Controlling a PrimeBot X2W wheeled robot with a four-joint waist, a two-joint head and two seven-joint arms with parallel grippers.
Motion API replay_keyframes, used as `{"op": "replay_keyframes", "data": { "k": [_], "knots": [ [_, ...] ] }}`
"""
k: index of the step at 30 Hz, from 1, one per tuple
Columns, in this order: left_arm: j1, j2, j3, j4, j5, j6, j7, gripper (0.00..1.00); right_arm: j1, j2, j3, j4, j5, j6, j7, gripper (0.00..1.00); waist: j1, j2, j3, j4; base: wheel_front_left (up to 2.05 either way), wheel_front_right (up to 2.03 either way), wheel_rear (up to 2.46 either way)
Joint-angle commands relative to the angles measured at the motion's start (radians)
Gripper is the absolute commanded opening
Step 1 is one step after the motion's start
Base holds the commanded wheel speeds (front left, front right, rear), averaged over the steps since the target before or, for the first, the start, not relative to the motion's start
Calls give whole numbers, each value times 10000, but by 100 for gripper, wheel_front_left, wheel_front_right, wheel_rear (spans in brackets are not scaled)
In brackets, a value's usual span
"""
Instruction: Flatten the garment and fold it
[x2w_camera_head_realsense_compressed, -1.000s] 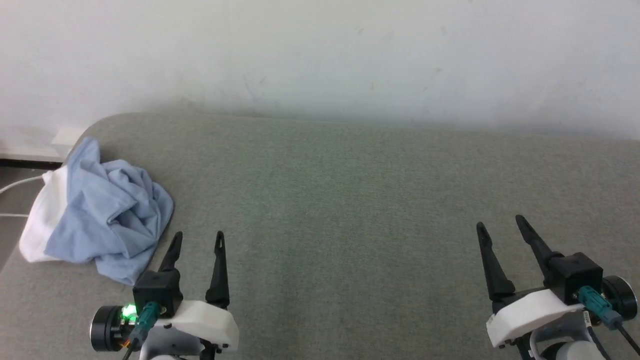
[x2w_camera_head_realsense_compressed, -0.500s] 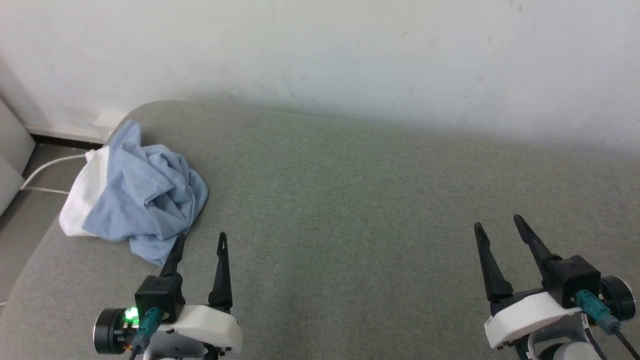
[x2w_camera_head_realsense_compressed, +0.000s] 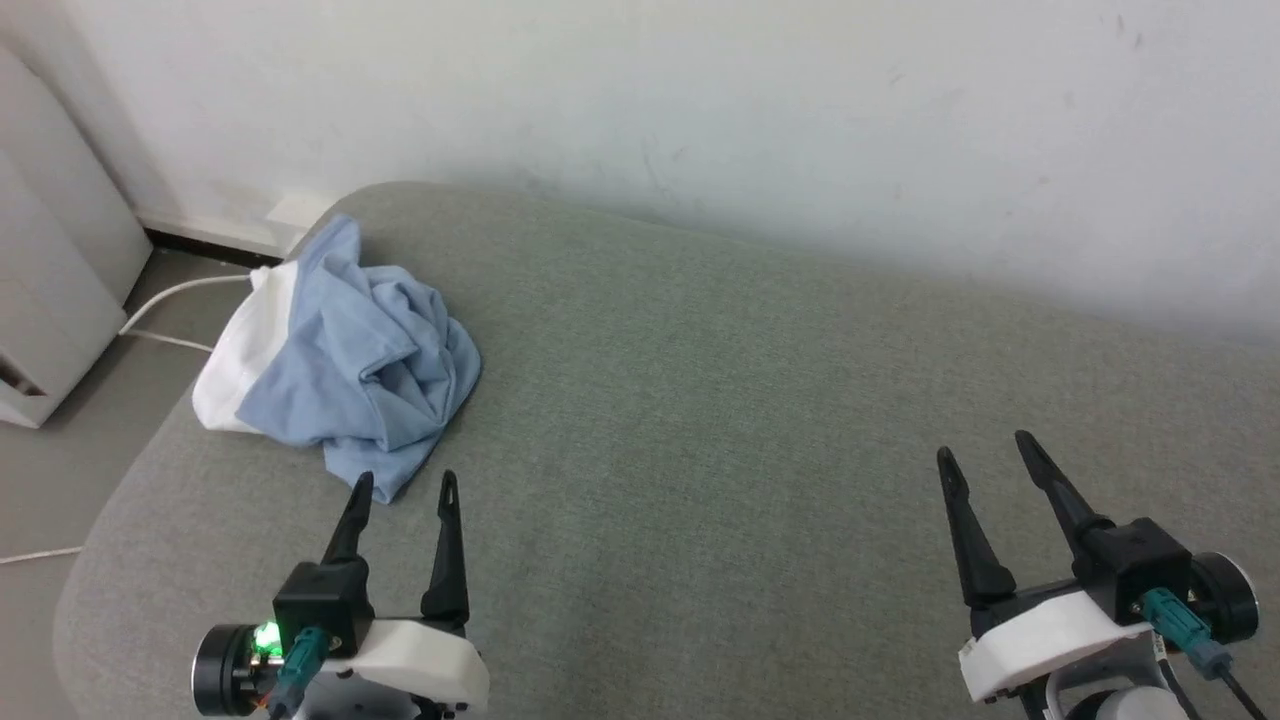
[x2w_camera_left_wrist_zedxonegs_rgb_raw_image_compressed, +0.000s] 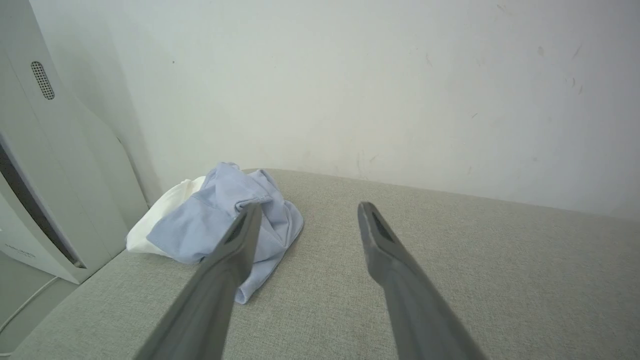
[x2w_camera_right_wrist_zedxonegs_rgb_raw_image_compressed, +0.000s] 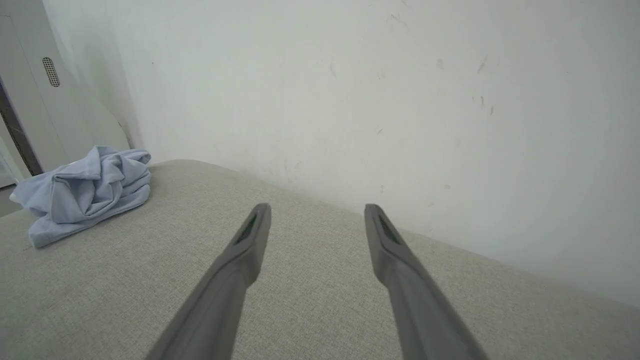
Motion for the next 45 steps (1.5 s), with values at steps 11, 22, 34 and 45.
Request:
{"op": "replay_keyframes", "data": {
  "k": [11,22,34,45],
  "knots": [
    [127,-9,-92,70,-28,125,-322,100,37,27,162,136,99,-15,-304,100,0,0,-37,656,0,0,0],
    [117,-10,-185,116,-175,271,-552,100,4,31,186,244,80,-17,-534,100,0,0,41,1126,0,0,0],
    [49,-12,-248,81,-483,380,-803,100,-75,36,195,395,-31,-19,-784,100,0,0,442,1517,0,0,0],
    [-1088,81,182,725,-852,103,-1033,100,-473,40,555,222,-753,-21,-1014,100,0,0,1715,1419,0,0,0]
  ]
}}
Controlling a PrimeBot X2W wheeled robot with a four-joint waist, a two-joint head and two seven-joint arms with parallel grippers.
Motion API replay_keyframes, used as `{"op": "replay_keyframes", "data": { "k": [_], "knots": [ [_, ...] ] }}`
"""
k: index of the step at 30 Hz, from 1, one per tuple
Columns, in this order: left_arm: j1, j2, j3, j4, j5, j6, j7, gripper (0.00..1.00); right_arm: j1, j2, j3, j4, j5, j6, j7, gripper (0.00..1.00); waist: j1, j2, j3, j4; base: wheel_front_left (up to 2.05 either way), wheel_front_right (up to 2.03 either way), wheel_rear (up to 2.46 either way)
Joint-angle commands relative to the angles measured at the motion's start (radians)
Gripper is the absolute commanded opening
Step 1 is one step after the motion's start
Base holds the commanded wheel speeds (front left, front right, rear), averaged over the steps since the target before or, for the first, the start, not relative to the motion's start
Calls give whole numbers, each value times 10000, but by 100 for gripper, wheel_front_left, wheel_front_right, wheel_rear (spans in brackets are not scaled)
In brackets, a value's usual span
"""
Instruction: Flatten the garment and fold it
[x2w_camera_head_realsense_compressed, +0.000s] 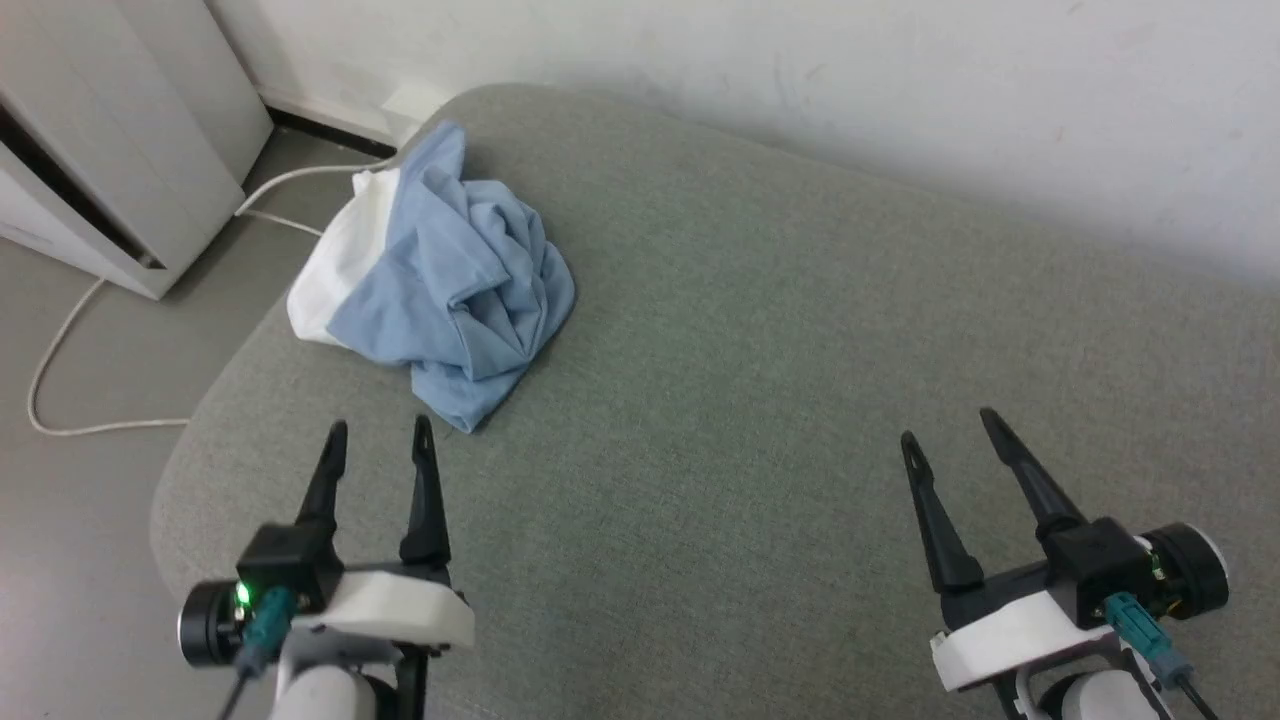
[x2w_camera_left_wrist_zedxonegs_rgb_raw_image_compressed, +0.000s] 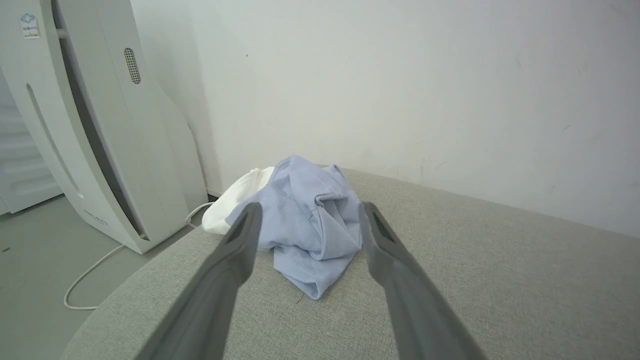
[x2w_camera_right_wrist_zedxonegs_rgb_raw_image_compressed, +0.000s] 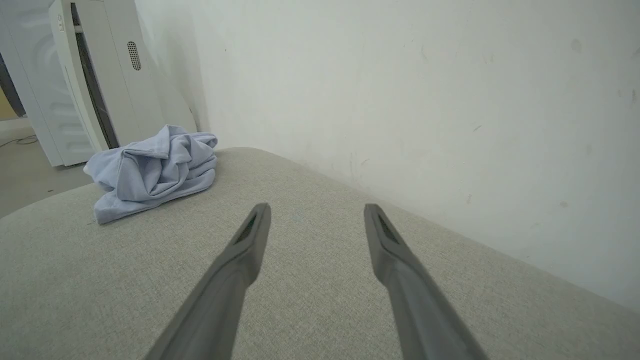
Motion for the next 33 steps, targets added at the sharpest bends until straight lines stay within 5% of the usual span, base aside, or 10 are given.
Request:
{"op": "replay_keyframes", "data": {
  "k": [1,18,33],
  "knots": [
    [-600,181,158,507,-147,-245,-88,100,-256,24,53,-106,-190,-19,-113,100,0,0,683,-189,0,0,0],
    [-6109,3093,405,5070,-1474,-1976,3608,100,-1162,23,791,-1193,-956,-19,-112,100,0,0,3180,-1718,0,0,0],
    [-7938,4985,-1256,6530,-6064,-2067,9893,100,-1578,24,853,-1839,-634,-19,-112,100,0,0,4214,-2680,0,0,0]
  ]
}}
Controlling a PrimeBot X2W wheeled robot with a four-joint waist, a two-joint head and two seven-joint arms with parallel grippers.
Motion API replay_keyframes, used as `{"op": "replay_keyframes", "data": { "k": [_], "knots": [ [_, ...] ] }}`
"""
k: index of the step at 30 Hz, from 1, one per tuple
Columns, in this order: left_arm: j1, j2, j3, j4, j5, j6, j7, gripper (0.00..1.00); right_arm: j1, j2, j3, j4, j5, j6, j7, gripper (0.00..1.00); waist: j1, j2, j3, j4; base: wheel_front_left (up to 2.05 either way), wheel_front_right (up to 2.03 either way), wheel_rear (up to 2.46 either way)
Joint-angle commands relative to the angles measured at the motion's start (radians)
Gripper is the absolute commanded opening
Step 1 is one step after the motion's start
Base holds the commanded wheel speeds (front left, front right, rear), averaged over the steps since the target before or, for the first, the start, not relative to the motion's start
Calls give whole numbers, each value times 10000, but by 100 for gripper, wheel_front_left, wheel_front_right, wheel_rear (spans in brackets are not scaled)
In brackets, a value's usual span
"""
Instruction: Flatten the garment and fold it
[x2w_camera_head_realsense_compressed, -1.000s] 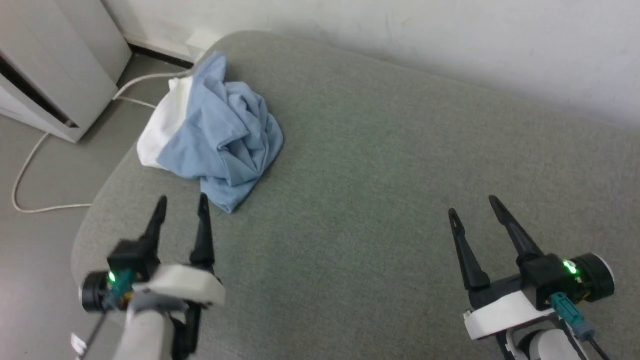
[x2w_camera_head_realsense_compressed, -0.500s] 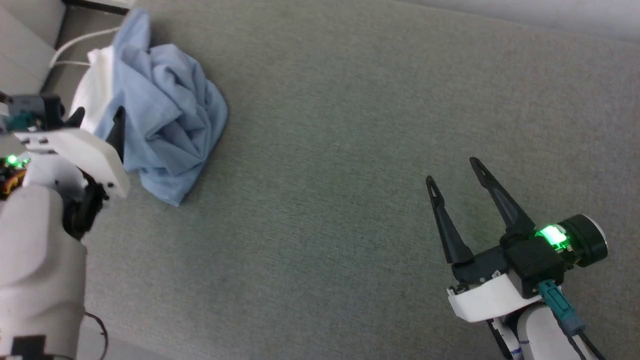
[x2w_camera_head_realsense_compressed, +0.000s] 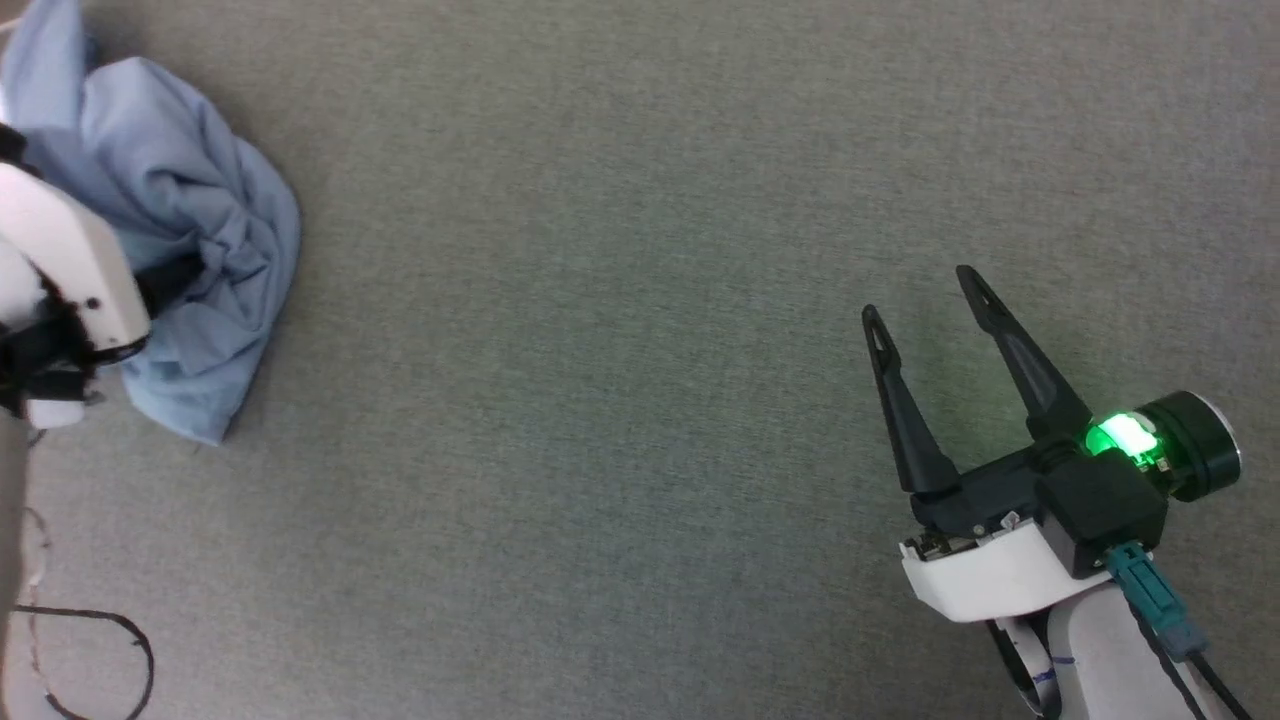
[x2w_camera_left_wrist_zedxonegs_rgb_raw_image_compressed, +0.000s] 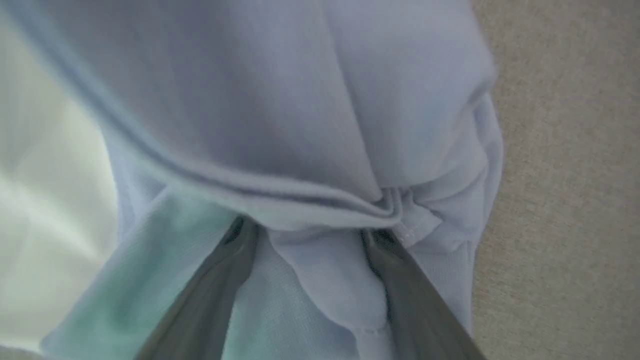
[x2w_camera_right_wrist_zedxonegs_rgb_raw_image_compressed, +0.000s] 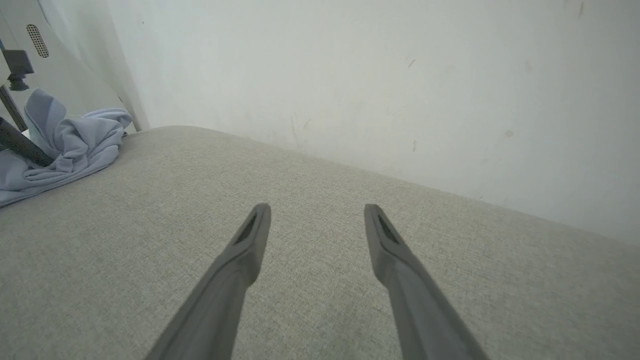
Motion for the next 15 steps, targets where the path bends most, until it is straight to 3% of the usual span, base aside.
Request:
{"op": "replay_keyframes", "data": {
  "k": [1,3,4,5,10,15],
  "knots": [
    [76,35,-179,184,-181,-61,317,100,-156,-1,2,-44,69,-17,-47,100,-1,0,262,-366,0,0,0],
    [148,181,-334,241,-479,-62,681,100,-157,-1,-20,-39,104,-17,-47,100,-1,0,241,-435,0,0,0],
    [196,246,-408,245,-618,-62,833,67,-154,-1,-37,-31,119,-17,-47,100,-1,0,222,-458,0,0,0],
    [261,301,-498,200,-744,-62,936,0,-146,-1,-59,-19,135,-17,-47,100,-1,0,191,-472,0,0,0],
    [543,484,-713,8,-1229,-62,710,0,-60,-1,-159,106,211,-17,-47,100,-1,0,-73,-437,0,0,0],
    [604,675,-754,-136,-1283,-62,-620,0,32,-1,-140,267,287,-17,-47,100,-1,0,-703,-343,0,0,0]
  ]
}}
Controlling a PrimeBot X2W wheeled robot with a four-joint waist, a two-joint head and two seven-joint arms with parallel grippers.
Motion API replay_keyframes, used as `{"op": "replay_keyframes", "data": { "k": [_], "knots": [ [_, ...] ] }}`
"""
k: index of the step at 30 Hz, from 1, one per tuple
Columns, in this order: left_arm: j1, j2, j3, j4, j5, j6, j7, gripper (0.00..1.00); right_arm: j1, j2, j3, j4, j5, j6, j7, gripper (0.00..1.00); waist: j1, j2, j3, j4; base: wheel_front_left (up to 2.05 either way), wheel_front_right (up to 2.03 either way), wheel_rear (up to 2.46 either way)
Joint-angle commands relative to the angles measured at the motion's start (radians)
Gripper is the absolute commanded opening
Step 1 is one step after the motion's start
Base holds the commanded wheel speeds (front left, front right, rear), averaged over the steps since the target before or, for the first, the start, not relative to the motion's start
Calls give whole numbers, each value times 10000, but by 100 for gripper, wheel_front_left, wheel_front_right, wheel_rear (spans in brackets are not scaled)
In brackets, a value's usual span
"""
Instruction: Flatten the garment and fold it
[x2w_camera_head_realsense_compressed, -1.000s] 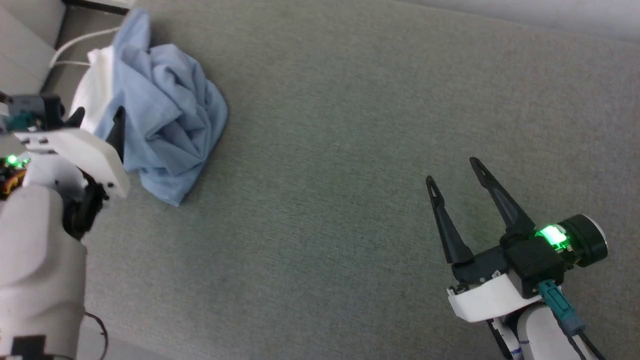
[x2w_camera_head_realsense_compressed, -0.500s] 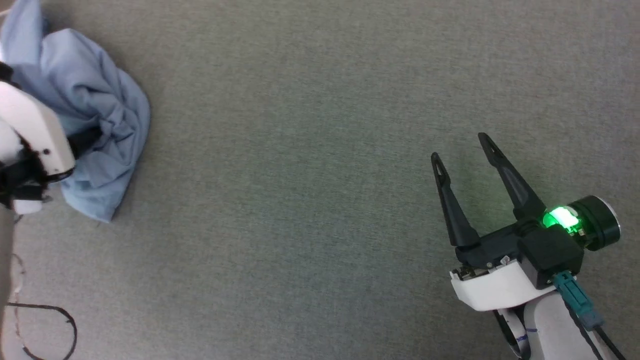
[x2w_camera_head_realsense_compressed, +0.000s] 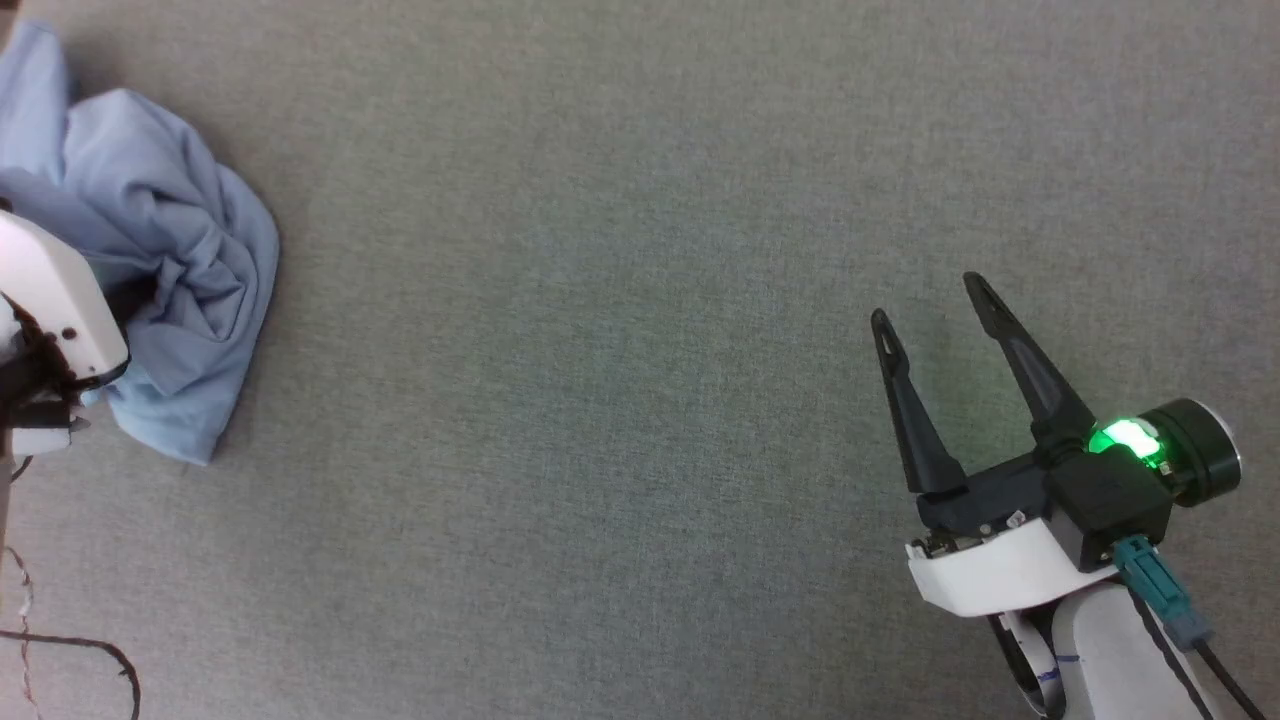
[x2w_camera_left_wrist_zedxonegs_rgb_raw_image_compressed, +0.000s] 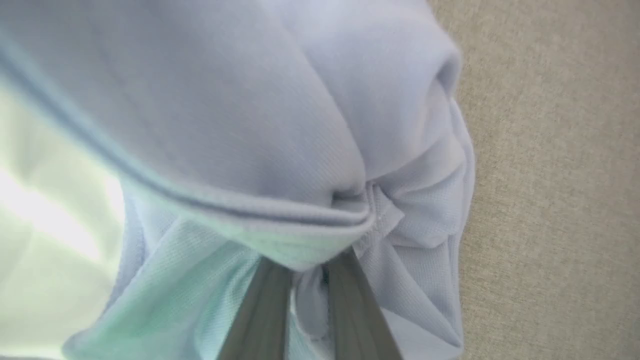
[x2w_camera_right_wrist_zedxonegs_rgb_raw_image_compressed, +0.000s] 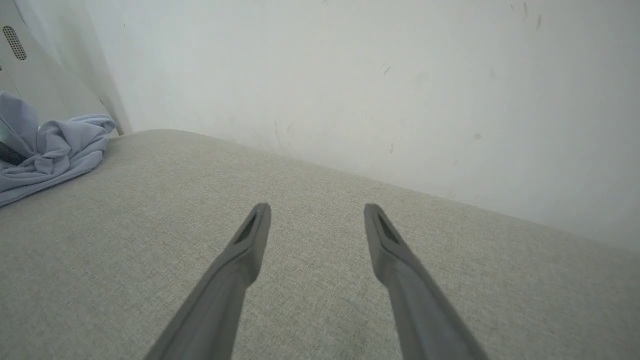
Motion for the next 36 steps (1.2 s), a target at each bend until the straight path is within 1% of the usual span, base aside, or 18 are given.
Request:
{"op": "replay_keyframes", "data": {
  "k": [1,4,9,12,15,20,25,29,36],
  "knots": [
    [195,-13,-110,-40,125,-62,-587,0,55,-1,-30,72,66,-17,-47,100,-1,0,-548,100,0,0,0],
    [156,211,-136,-140,565,-63,-2224,0,158,-1,-204,176,189,-17,-47,100,-1,0,-1157,145,0,0,0],
    [38,307,130,-379,819,-63,-4714,0,349,-1,-460,311,287,-17,-47,100,-1,0,-2110,123,0,0,0],
    [0,400,80,-677,1044,-63,-5793,0,436,-1,-703,360,369,-17,-47,100,-1,0,-2568,92,0,0,0],
    [-37,404,-1,-1056,1193,-63,-6559,0,587,-1,-979,437,497,-17,-47,100,-1,0,-2987,35,0,0,0],
    [-109,436,-123,-1895,1641,-36,-7668,0,843,-1,-1338,569,731,-17,-47,100,-1,0,-3515,-86,0,0,0],
    [-528,202,-199,-3062,2149,265,-8572,0,1017,-1,-1374,651,817,-17,-47,100,-1,0,-3896,-255,0,0,0],
    [-1037,-61,-323,-4097,2475,501,-8826,0,1031,-1,-1390,640,930,-17,-47,100,-1,0,-4106,-531,0,0,0],
    [-2246,-784,-759,-5284,2746,701,-8724,0,962,-1,-1366,593,1101,-17,-47,100,-1,0,-4219,-1308,0,0,0]
  ]
}}
